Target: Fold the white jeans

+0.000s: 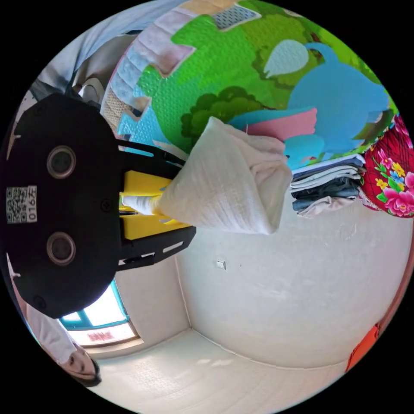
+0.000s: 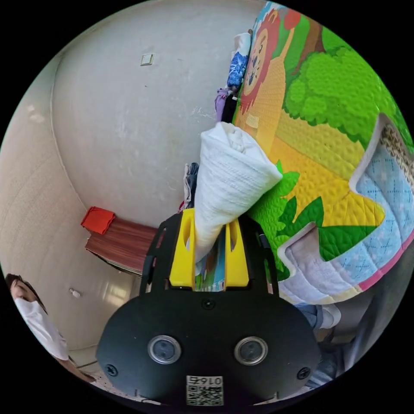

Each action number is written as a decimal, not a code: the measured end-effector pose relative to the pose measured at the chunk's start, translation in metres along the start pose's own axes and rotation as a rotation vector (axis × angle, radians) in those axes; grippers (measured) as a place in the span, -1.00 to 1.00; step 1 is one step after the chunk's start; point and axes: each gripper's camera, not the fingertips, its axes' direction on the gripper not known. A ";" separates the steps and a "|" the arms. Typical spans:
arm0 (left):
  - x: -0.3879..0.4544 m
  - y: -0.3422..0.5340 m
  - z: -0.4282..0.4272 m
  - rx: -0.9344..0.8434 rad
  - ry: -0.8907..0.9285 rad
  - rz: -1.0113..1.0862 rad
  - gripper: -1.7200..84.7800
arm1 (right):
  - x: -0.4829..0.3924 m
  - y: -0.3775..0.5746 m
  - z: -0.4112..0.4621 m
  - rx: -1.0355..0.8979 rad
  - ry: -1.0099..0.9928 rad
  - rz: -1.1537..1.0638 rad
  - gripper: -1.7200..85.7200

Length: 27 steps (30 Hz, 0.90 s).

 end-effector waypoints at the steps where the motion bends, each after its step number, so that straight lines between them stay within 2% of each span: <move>1: 0.005 -0.004 0.002 -0.008 -0.009 0.008 -0.90 | -0.002 -0.002 0.001 -0.027 -0.034 0.008 -0.69; 7: 0.032 -0.027 0.017 -0.049 -0.032 -0.003 -0.90 | 0.000 0.008 0.002 -0.078 -0.114 0.052 -0.65; 12: 0.035 -0.028 0.015 -0.039 -0.034 0.005 -0.90 | -0.008 -0.001 0.018 -0.018 -0.117 0.050 -0.64; 17: 0.020 -0.028 0.006 -0.040 -0.012 -0.016 -0.87 | -0.009 -0.025 0.042 0.005 -0.149 0.166 -0.66; 19: 0.004 -0.026 0.001 -0.036 0.011 -0.064 -0.83 | -0.011 -0.029 0.050 -0.006 -0.143 0.182 -0.69; 23: -0.061 -0.020 -0.008 -0.048 0.192 -0.305 -0.69 | -0.027 -0.035 0.068 -0.103 -0.049 0.038 -0.78; 25: -0.075 -0.015 -0.009 -0.033 0.274 -0.291 -0.73 | -0.034 -0.033 0.076 -0.115 -0.033 0.000 -0.80; 27: -0.068 -0.016 -0.007 -0.041 0.268 -0.228 -0.76 | -0.042 -0.031 0.083 -0.120 -0.021 -0.040 -0.81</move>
